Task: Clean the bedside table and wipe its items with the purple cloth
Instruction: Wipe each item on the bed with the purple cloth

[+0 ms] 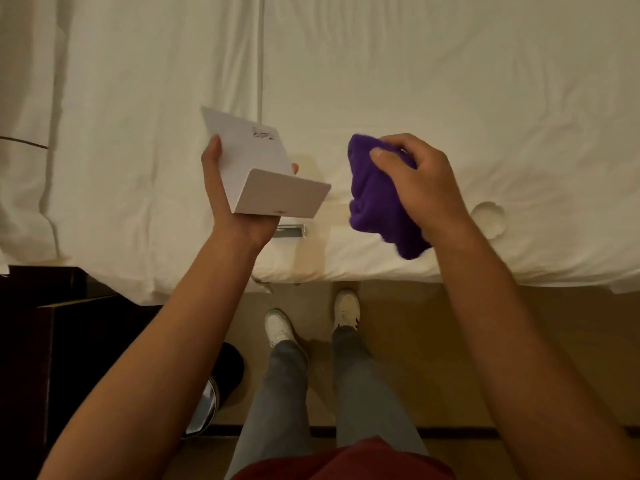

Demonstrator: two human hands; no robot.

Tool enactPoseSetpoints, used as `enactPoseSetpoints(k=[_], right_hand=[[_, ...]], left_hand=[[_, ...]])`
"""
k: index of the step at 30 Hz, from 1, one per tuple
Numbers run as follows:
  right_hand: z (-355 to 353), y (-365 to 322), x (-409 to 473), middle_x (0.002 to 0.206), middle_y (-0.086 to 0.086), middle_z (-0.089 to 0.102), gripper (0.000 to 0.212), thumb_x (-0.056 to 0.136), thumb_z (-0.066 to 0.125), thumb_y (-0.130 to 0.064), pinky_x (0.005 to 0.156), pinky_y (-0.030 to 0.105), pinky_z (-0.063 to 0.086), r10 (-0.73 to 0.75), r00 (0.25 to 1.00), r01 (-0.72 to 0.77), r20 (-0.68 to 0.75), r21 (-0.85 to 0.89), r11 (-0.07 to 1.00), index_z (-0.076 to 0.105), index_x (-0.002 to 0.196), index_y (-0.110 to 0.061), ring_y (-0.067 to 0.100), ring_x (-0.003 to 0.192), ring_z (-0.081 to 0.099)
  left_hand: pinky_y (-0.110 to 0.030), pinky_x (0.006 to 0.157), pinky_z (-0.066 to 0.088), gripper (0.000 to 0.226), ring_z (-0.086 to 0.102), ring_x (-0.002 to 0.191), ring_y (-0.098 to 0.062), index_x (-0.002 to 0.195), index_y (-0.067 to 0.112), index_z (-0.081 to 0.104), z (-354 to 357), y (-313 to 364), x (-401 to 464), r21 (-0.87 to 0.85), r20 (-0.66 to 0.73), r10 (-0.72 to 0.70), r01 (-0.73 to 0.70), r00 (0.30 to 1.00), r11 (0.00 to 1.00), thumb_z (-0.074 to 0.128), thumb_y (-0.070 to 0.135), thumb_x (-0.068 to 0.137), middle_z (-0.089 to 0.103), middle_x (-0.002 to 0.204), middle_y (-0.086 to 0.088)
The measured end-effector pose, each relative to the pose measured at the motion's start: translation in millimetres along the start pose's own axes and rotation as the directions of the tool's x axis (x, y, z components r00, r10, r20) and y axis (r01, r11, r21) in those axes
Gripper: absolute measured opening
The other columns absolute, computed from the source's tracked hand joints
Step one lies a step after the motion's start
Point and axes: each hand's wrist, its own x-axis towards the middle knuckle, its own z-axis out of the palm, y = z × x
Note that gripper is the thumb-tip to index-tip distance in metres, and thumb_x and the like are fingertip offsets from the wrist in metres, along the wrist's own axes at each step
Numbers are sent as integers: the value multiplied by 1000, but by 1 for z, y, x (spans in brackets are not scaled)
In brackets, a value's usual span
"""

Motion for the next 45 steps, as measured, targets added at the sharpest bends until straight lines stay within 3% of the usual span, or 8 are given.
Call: enactPoseSetpoints(k=[6,10,15,19,23,28,34,45], right_hand=[[65,13,-35,104,-14,69,15,94,67,-46,71,28,60,240,959,-197,-150,254,947,59,105,-39,3,88,70],[80,9,-55,100,-17,70,18,89,68,-46,67,20,56,266,959,-208,-99,396,894,62,105,-41,1,87,71],[50,-17,-61,91,-13,72,11,87,65,-35,65,22,54,132,991,-105,-36,416,903,70,95,-38,7,80,69],[20,-33,-51,94,-20,70,18,91,62,-44,68,20,55,-48,987,38,-155,-64,997,68,105,-34,2,86,67],[21,-35,-32,129,-10,68,38,99,54,-57,93,33,56,-15,1000,24,25,-410,912,62,132,-39,12,112,63],[32,-17,-28,123,-12,71,34,102,51,-51,95,35,54,18,994,29,110,-406,914,67,128,-37,10,109,63],[2,9,-24,94,-32,63,24,101,53,-48,73,17,45,72,995,-47,71,-309,950,73,112,-41,-5,91,59],[-52,33,8,97,-37,51,31,95,60,-47,77,18,42,249,929,-94,273,-478,873,61,123,-60,-6,94,54]], left_hand=[[-38,75,55,49,64,81,-23,122,14,61,16,-35,-1,-48,-249,194,-212,949,976,56,52,90,64,95,-6],[-50,95,57,54,67,109,-31,124,21,63,16,-43,3,244,-370,297,-216,880,945,63,56,83,65,118,-16],[-43,97,57,72,65,117,-21,126,28,61,14,-35,5,492,-277,434,-261,858,830,68,68,67,64,130,-3],[-17,92,53,77,57,116,10,139,31,52,6,-33,4,742,-72,528,-308,846,595,71,66,74,58,131,22],[-11,87,51,75,58,114,8,142,27,50,12,-45,0,827,82,525,-352,847,438,66,66,80,58,127,24],[-13,80,52,77,64,109,2,145,26,46,17,-66,1,822,-28,434,-226,901,523,61,68,83,66,128,7],[-34,82,61,44,76,92,-15,135,19,60,6,-50,11,673,-156,251,-83,955,735,68,27,93,78,98,2],[-20,62,55,12,72,73,-7,93,10,68,-2,-67,29,777,-75,315,-143,946,613,57,7,90,73,79,3]])
